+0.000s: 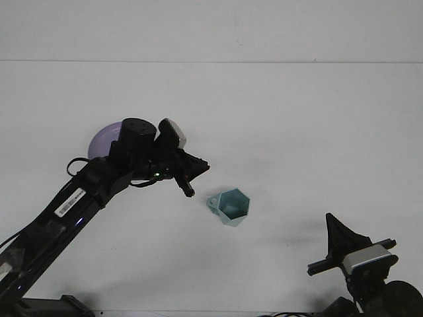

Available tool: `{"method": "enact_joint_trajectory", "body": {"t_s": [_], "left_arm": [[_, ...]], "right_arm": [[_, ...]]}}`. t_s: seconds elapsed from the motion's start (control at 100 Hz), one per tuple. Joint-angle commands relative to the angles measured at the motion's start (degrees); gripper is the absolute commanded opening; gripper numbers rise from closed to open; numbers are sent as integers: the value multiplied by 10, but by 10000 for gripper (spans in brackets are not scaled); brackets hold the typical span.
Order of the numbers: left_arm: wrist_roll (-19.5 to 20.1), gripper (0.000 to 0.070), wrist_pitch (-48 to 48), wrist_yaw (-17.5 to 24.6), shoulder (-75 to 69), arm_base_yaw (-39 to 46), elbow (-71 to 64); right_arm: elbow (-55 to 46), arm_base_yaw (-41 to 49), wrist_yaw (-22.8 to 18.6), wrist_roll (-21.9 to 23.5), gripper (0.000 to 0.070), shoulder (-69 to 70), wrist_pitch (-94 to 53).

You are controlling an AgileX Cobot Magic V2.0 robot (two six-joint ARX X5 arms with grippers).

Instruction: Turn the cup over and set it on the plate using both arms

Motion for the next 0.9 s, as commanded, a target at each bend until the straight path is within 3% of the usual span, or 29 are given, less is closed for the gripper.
{"method": "enact_joint_trajectory", "body": {"t_s": [0.0, 0.07, 0.23, 0.32, 0.39, 0.56, 0.889], "left_arm": [[37, 272, -12, 5, 29, -11, 23], [45, 341, -28, 5, 54, -20, 37], [89, 345, -81, 4, 105, -46, 74], [115, 388, -120, -1, 138, -61, 108], [137, 431, -154, -13, 163, -72, 138], [207, 429, -216, -65, 214, -99, 184], [222, 422, -190, -112, 259, -117, 189]], "right_arm": [[2, 4, 1, 6, 0, 0, 1], [2, 4, 0, 6, 0, 0, -3], [2, 4, -2, 6, 0, 0, -5], [2, 4, -2, 6, 0, 0, -6], [2, 4, -2, 6, 0, 0, -6], [2, 4, -2, 6, 0, 0, -8], [2, 4, -2, 6, 0, 0, -9]]}}
